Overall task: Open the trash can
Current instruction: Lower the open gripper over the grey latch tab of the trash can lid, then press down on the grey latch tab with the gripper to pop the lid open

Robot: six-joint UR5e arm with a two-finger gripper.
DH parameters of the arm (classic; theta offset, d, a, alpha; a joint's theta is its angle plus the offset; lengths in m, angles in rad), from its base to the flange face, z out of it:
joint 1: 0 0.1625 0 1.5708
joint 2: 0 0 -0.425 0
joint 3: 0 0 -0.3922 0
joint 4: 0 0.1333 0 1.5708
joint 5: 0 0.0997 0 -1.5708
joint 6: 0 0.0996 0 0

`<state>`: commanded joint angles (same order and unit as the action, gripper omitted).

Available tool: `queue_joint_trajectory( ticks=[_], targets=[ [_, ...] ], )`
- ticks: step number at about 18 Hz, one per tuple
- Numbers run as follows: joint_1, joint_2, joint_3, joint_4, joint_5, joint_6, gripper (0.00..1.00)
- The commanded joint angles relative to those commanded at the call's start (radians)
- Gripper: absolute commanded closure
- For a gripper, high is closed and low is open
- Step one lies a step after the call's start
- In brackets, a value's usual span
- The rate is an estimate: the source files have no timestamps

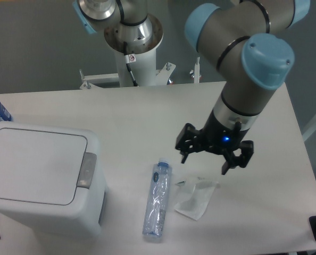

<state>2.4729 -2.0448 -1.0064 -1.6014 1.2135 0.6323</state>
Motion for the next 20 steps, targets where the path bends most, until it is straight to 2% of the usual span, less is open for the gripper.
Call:
queue_joint_trajectory(
  ticks=[4, 9, 12, 20],
  targets=[
    [-0.034, 0.002, 0.023, 0.000, -0.103, -0.143, 0.00],
    [-0.109, 0.008, 0.014, 0.000, -0.132, -0.201, 0.00],
    [-0.126, 0.009, 0.014, 0.001, -0.131, -0.288, 0.00],
    [-0.138, 0.000, -0.011, 0.012, -0.121, -0.290, 0.00]
  ],
)
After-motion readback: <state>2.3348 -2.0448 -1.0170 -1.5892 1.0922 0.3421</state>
